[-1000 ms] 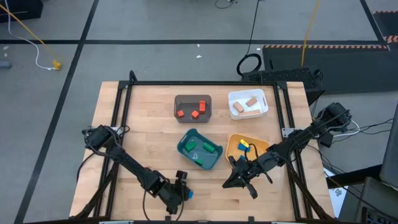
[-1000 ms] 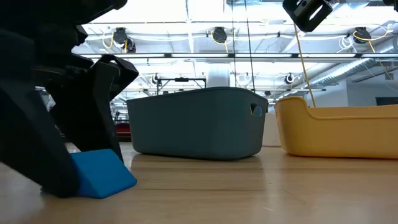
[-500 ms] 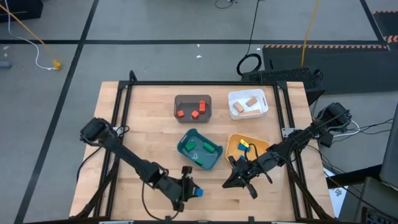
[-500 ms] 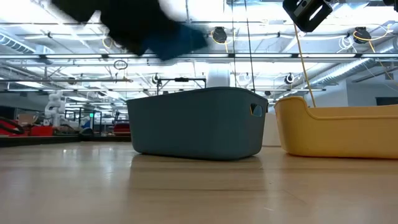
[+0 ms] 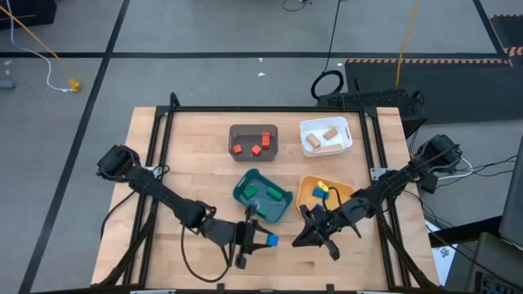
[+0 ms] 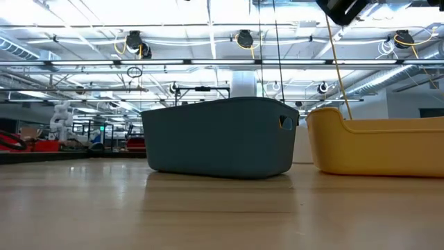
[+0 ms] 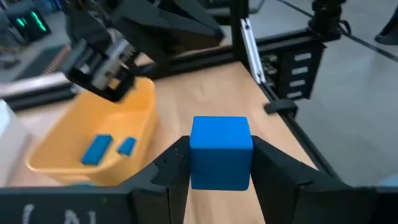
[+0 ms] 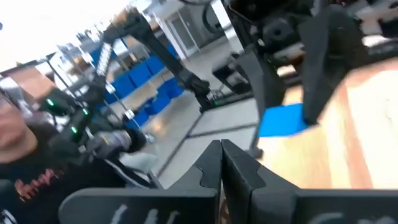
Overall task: Sort & place blocks by color
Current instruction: Put the blue block into the yellow bin
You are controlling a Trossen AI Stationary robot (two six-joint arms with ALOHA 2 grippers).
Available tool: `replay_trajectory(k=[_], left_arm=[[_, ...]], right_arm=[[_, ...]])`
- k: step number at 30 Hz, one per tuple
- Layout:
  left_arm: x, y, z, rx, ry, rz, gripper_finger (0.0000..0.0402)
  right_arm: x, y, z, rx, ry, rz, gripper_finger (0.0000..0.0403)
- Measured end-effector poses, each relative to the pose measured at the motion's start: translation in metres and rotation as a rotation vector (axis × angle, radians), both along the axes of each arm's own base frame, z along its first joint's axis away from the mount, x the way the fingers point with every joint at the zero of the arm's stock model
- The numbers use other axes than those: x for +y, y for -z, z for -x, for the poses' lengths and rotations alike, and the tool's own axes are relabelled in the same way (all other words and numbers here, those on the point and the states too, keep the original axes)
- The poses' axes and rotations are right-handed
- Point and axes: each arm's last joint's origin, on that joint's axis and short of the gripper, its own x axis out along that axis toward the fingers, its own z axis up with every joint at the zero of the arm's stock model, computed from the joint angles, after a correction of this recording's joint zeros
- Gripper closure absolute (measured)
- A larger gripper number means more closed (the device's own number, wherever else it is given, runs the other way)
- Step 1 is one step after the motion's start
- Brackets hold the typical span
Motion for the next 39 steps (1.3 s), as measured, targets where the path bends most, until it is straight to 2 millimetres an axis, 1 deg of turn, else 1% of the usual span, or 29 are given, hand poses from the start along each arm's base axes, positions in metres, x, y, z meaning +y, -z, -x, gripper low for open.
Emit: replay_trajectory(k=[3,8,11,17,19,22,26,31,33,37,39], left_arm=[[0.006,-0.003,-0.005,-0.035,-0.009,-0.024,0.0252],[0.022,-0.005,-0.014,-0.067,-0.041,-0.054,0.0266],[0.028,-0.005,-0.017,-0.065,-0.041,-0.066,0.0266],[0.031,-0.005,-0.019,-0.071,-0.010,-0.109,0.0247],[0.031,-0.005,-0.019,-0.073,-0.007,-0.117,0.0249],[0.032,-0.005,-0.019,-0.073,-0.008,-0.119,0.0263],[0.038,-0.005,-0.022,-0.074,-0.020,-0.134,0.0266],[0.046,-0.005,-0.025,-0.073,-0.041,-0.142,0.0245],[0.049,-0.005,-0.026,-0.073,-0.048,-0.143,0.0243],[0.052,-0.005,-0.027,-0.072,-0.057,-0.144,0.0263],[0.054,-0.005,-0.028,-0.072,-0.061,-0.146,0.0267]], right_arm=[[0.000,-0.005,0.000,-0.046,0.005,-0.032,0.0403],[-0.001,-0.012,0.000,-0.076,-0.001,-0.123,0.0403],[-0.001,-0.015,0.000,-0.119,-0.001,-0.103,0.0403],[-0.001,-0.015,0.001,-0.149,0.007,-0.053,0.0403],[-0.003,-0.015,-0.001,-0.160,0.078,-0.029,0.0403],[-0.007,-0.015,-0.002,-0.158,0.175,-0.024,0.0403],[-0.007,-0.015,-0.002,-0.125,0.168,-0.095,0.0403],[-0.007,-0.018,-0.002,-0.130,0.162,-0.149,0.0403],[-0.006,-0.018,-0.002,-0.135,0.158,-0.157,0.0403],[-0.006,-0.018,-0.002,-0.131,0.159,-0.154,0.0403],[-0.008,-0.017,-0.003,-0.124,0.188,-0.151,0.0403]])
